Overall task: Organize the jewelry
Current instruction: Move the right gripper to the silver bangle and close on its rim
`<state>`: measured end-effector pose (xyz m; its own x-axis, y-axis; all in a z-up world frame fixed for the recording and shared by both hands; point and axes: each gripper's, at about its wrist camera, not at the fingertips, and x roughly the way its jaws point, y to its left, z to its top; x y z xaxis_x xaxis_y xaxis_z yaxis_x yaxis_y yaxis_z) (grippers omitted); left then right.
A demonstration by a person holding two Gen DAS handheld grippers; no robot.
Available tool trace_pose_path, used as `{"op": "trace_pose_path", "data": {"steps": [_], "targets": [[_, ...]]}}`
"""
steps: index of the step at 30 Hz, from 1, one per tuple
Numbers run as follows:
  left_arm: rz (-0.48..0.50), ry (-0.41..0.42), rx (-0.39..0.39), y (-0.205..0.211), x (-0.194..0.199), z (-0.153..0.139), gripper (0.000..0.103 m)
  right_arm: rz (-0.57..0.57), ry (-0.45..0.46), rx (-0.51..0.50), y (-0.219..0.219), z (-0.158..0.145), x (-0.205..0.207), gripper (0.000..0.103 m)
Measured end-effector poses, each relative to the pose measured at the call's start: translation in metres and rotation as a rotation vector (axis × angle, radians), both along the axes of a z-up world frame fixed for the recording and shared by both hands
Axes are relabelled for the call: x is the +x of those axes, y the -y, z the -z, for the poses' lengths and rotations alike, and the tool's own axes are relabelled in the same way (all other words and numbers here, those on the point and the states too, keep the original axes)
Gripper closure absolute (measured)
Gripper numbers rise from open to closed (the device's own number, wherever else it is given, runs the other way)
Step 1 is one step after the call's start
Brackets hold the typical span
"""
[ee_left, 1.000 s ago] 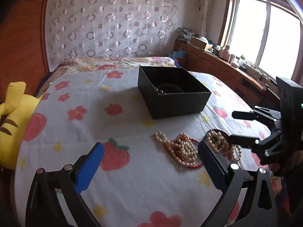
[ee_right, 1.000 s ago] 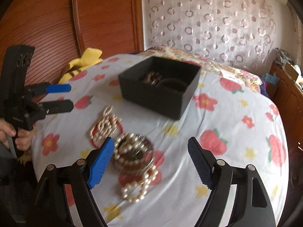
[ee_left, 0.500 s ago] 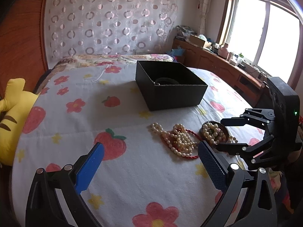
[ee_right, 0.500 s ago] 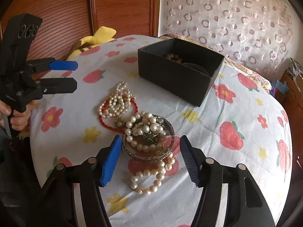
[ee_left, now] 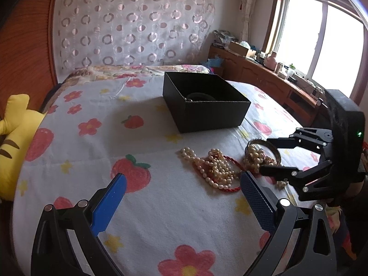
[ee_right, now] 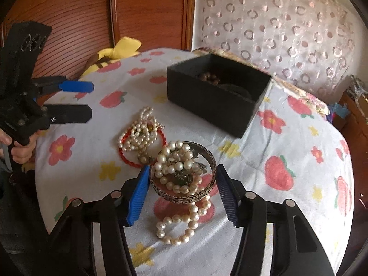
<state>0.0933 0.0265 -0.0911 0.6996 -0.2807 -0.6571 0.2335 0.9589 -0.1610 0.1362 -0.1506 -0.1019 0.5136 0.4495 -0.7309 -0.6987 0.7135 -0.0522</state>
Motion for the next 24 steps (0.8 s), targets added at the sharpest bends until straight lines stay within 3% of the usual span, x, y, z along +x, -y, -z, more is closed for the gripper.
{"op": "trace_pose_path", "data": {"steps": [9,16,18,24], "targets": [[0.015,-0.008,0.010,0.006,0.001,0.003,0.008,0.023,0.062,0.048,0.010,-0.019,-0.008,0.043],[0.053,-0.006,0.010,0.014,0.007,0.004,0.008,0.093,0.047,0.047,0.028,-0.009,-0.010,0.043],[0.071,-0.007,0.006,0.016,0.011,0.003,0.022,0.111,0.035,0.053,0.033,-0.004,-0.008,0.043],[0.080,-0.072,-0.042,0.012,0.038,0.003,0.045,0.145,0.008,0.093,0.039,0.002,-0.002,0.043]]}}
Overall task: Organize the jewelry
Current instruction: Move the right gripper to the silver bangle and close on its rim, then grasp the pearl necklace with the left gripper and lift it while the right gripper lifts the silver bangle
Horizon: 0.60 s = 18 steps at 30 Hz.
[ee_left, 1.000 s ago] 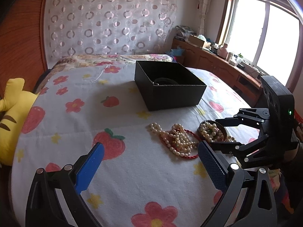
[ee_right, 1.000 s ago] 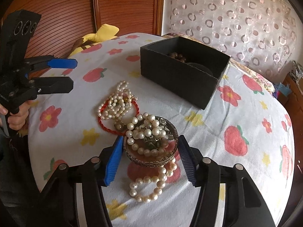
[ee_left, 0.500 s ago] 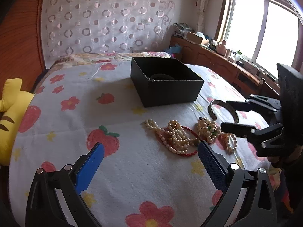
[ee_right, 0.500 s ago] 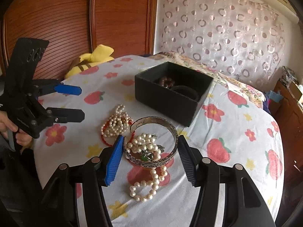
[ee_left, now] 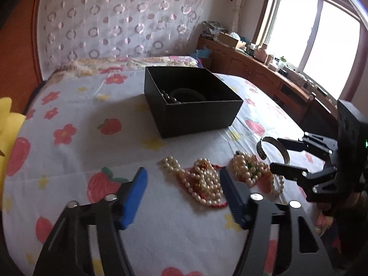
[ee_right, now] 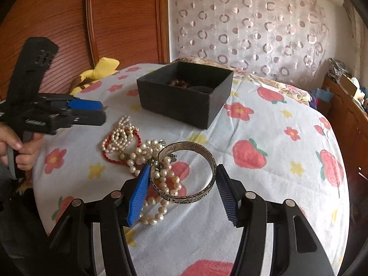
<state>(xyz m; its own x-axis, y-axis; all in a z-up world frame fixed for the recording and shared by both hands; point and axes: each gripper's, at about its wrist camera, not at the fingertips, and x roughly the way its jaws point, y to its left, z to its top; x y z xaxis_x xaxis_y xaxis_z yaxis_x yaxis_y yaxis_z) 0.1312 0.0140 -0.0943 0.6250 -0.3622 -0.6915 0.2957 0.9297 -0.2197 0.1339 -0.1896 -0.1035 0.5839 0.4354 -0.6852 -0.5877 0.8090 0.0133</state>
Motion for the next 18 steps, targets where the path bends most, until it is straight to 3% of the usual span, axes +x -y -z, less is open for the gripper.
{"op": "trace_pose_path", "data": {"steps": [6,11,18], "targets": [[-0.025,-0.068,0.007,-0.003,0.025,0.012,0.074,0.010,-0.013,0.027,0.005,0.002,0.003,0.043],[-0.032,-0.085,0.038,0.000,0.033,0.019,0.084,0.012,-0.016,0.038,0.005,0.001,0.002,0.043],[-0.005,-0.044,0.185,0.013,0.032,0.020,0.096,0.015,-0.016,0.044,0.007,0.001,0.002,0.043]]}}
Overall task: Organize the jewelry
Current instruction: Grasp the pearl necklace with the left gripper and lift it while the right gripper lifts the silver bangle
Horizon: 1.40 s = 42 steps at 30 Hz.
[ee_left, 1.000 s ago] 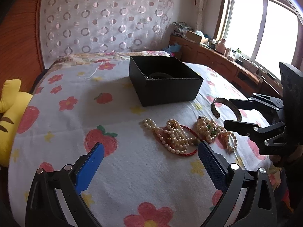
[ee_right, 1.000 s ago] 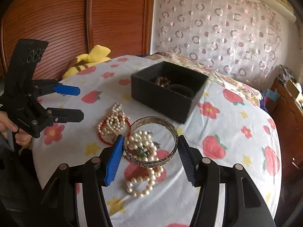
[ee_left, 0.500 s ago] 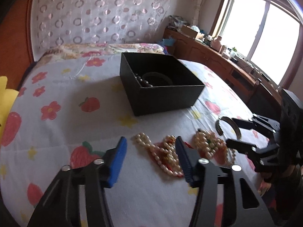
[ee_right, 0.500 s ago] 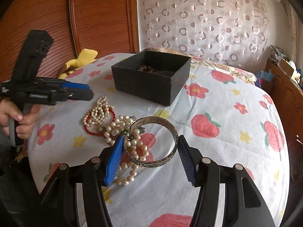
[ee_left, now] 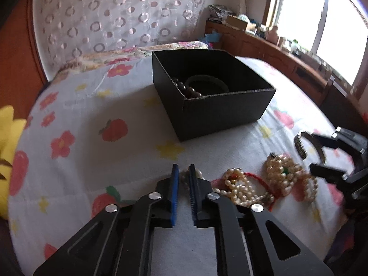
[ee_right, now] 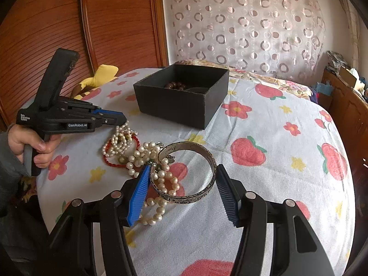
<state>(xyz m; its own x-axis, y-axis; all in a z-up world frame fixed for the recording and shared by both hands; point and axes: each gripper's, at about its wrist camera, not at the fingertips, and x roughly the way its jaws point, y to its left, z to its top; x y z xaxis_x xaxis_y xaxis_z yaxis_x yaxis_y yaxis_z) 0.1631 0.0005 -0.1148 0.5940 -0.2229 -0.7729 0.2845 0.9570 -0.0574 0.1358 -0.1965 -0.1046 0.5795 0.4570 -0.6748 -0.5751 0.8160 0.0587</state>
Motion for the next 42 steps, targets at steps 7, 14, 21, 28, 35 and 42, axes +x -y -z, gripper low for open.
{"op": "trace_pose_path", "data": {"steps": [7,14,21,28,35,42], "targets": [[0.027,0.005,0.045,0.007,0.002,-0.002,0.096,0.001,0.000,0.004,0.000,0.000,0.000,0.043],[0.034,0.043,0.018,0.004,-0.006,-0.012,0.099,0.000,0.003,0.004,0.000,0.000,0.000,0.043],[0.021,0.135,-0.055,-0.003,-0.020,-0.052,0.099,0.002,0.005,0.001,0.001,0.000,-0.001,0.043],[0.049,0.235,-0.095,0.003,-0.036,-0.099,0.099,-0.002,0.018,-0.026,-0.007,-0.005,-0.003,0.043],[0.057,0.329,-0.088,0.013,-0.045,-0.143,0.099,-0.019,0.065,-0.010,-0.013,-0.027,-0.005,0.043],[0.054,0.394,-0.083,0.020,-0.038,-0.179,0.099,-0.026,0.130,-0.008,-0.024,-0.057,0.001,0.043]]}}
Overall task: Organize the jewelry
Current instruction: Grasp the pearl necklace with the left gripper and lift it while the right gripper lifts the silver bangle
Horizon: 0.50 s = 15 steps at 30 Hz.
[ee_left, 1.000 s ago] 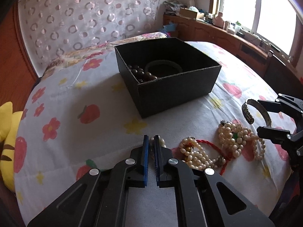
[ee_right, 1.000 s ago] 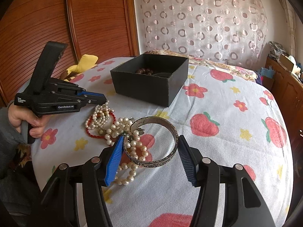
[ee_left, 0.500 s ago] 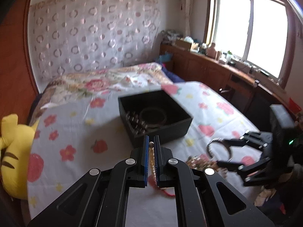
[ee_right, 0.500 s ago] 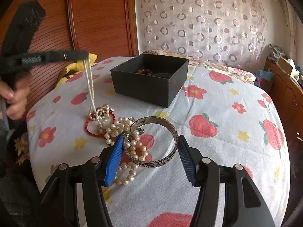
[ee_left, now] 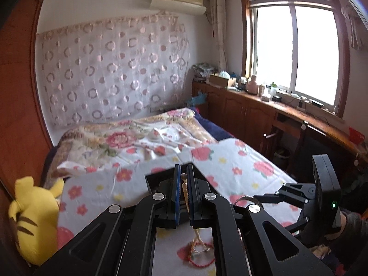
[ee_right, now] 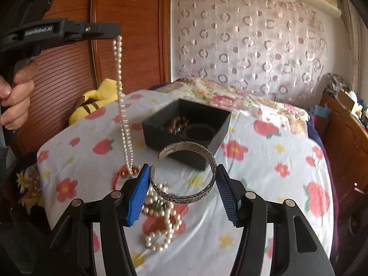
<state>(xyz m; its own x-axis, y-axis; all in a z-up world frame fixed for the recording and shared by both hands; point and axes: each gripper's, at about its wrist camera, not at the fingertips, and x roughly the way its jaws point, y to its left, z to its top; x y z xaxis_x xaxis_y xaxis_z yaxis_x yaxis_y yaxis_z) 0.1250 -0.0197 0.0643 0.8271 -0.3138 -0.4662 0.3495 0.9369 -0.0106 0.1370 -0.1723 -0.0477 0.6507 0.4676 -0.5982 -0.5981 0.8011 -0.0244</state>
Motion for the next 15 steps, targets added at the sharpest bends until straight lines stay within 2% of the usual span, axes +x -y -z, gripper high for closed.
{"op": "trace_pose_path", "data": {"steps": [6,15], "targets": [[-0.003,0.041,-0.010,0.003,0.012,-0.029,0.099,-0.003,0.042,0.008,-0.004,-0.022,0.010,0.043],[-0.039,0.106,0.028,0.008,0.028,-0.072,0.099,-0.013,0.087,0.004,-0.016,-0.049,0.027,0.043]]}}
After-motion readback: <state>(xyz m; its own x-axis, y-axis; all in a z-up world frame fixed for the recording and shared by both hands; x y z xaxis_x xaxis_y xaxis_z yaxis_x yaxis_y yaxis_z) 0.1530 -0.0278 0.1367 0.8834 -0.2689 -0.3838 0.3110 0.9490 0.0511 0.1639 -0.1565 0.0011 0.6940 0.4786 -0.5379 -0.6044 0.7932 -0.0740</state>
